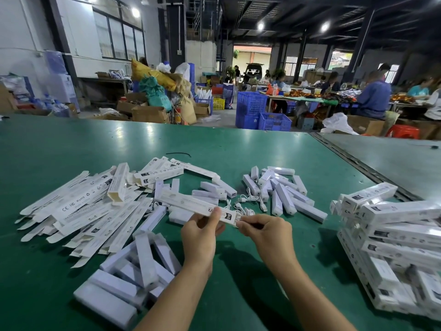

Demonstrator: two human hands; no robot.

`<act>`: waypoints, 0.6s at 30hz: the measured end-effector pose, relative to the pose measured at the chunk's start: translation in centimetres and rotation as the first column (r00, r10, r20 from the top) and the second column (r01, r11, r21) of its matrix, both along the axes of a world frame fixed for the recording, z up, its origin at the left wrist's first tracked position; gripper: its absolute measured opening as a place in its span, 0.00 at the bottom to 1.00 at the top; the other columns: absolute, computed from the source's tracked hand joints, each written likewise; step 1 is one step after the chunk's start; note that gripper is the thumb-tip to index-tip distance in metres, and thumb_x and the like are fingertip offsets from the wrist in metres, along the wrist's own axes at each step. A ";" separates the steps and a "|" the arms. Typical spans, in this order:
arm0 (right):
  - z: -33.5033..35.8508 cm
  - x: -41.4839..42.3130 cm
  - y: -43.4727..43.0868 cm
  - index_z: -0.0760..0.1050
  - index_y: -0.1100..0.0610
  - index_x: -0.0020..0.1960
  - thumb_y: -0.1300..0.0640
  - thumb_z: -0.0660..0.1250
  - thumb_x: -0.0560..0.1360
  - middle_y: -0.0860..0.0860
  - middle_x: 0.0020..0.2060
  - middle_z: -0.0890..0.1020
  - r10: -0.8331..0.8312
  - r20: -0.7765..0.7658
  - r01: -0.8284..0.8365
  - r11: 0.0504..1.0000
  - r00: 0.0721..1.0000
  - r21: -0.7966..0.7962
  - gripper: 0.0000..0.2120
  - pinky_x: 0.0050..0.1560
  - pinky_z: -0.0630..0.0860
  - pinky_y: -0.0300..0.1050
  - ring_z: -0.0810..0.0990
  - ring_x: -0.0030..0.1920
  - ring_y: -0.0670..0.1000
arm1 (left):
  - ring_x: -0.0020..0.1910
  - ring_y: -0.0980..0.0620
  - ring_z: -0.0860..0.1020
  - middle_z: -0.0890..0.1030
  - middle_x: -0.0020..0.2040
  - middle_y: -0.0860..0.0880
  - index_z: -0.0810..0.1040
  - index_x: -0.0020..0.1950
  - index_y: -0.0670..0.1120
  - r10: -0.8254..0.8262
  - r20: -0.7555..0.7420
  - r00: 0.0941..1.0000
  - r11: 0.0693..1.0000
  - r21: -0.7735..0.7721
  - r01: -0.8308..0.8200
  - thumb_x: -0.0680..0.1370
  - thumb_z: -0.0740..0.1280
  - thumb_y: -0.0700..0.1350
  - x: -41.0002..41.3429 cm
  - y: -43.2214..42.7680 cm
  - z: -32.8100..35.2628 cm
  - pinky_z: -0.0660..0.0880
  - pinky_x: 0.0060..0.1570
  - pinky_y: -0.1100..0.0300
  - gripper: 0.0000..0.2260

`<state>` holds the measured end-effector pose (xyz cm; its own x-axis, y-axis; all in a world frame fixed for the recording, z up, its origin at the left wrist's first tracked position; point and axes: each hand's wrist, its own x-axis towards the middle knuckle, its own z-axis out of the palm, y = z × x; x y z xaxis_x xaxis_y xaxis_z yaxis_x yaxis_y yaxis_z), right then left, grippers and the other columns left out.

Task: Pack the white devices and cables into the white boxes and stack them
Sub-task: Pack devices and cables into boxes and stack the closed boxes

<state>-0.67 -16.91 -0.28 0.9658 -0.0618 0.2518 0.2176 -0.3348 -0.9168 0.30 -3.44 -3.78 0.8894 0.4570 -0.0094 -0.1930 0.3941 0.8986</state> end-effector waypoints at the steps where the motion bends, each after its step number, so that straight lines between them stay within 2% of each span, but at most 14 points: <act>1: 0.0 0.0 0.0 0.86 0.54 0.44 0.59 0.78 0.70 0.45 0.32 0.85 0.018 -0.021 -0.019 1.000 1.000 -0.003 0.04 0.40 0.78 0.32 0.83 0.34 0.43 | 0.46 0.45 0.86 0.87 0.45 0.44 0.83 0.48 0.44 -0.004 -0.004 1.000 1.000 0.003 0.004 0.77 0.72 0.42 0.0 0.0 0.0 0.81 0.45 0.56 0.02; 4: 0.0 0.0 -0.1 0.85 0.50 0.46 0.60 0.75 0.73 0.48 0.36 0.86 0.086 -0.108 -0.085 0.996 0.990 0.011 0.05 0.49 0.81 0.43 0.85 0.42 0.50 | 0.46 0.47 0.86 0.87 0.45 0.45 0.83 0.49 0.44 -0.008 -0.010 1.000 1.000 -0.010 0.008 0.77 0.72 0.42 -0.1 0.0 0.1 0.81 0.44 0.57 0.03; 5: 0.0 0.0 -0.1 0.84 0.51 0.47 0.61 0.73 0.73 0.51 0.37 0.87 0.120 -0.138 -0.110 0.991 0.983 0.076 0.07 0.52 0.81 0.46 0.85 0.44 0.53 | 0.45 0.47 0.86 0.87 0.46 0.44 0.82 0.50 0.43 -0.012 -0.012 1.000 1.000 -0.024 0.012 0.78 0.71 0.42 -0.2 0.0 0.2 0.81 0.43 0.58 0.03; 7: 0.0 0.1 -0.2 0.84 0.58 0.50 0.67 0.71 0.74 0.55 0.41 0.87 0.207 -0.186 -0.148 0.946 0.960 0.289 0.07 0.52 0.82 0.45 0.86 0.47 0.55 | 0.45 0.47 0.86 0.87 0.46 0.45 0.82 0.52 0.42 -0.034 -0.011 0.999 0.998 -0.057 0.034 0.78 0.71 0.41 -0.3 0.1 0.4 0.81 0.40 0.61 0.04; 9: 0.1 0.2 -0.4 0.82 0.65 0.51 0.70 0.70 0.74 0.58 0.42 0.86 0.274 -0.215 -0.138 0.860 0.937 0.492 0.07 0.47 0.82 0.40 0.86 0.45 0.56 | 0.46 0.47 0.86 0.87 0.46 0.45 0.82 0.53 0.41 -0.074 -0.009 0.997 0.995 -0.068 0.073 0.78 0.71 0.40 -0.3 0.1 0.5 0.81 0.40 0.62 0.05; 11: 0.0 0.3 -0.6 0.78 0.67 0.50 0.71 0.70 0.74 0.60 0.40 0.86 0.297 -0.242 -0.098 0.793 0.924 0.601 0.06 0.41 0.81 0.38 0.86 0.39 0.56 | 0.47 0.46 0.86 0.87 0.47 0.45 0.82 0.54 0.41 -0.126 -0.011 0.992 0.991 -0.053 0.126 0.78 0.71 0.41 -0.4 -0.1 0.5 0.81 0.40 0.61 0.06; 14: -0.2 0.4 -0.5 0.72 0.65 0.53 0.72 0.68 0.74 0.59 0.37 0.85 0.301 -0.286 -0.037 0.745 0.910 0.666 0.09 0.33 0.79 0.38 0.84 0.33 0.53 | 0.48 0.45 0.86 0.87 0.48 0.45 0.82 0.54 0.41 -0.171 -0.010 0.985 0.985 -0.019 0.170 0.78 0.71 0.42 -0.5 -0.3 0.3 0.81 0.42 0.60 0.08; 18: -0.3 0.3 -0.4 0.72 0.62 0.59 0.71 0.65 0.77 0.56 0.36 0.84 0.396 -0.268 -0.145 0.755 0.878 0.640 0.12 0.29 0.78 0.39 0.82 0.29 0.52 | 0.47 0.45 0.86 0.87 0.48 0.45 0.82 0.54 0.42 -0.190 -0.001 0.982 0.982 0.002 0.190 0.77 0.71 0.44 -0.7 -0.3 0.3 0.81 0.41 0.60 0.08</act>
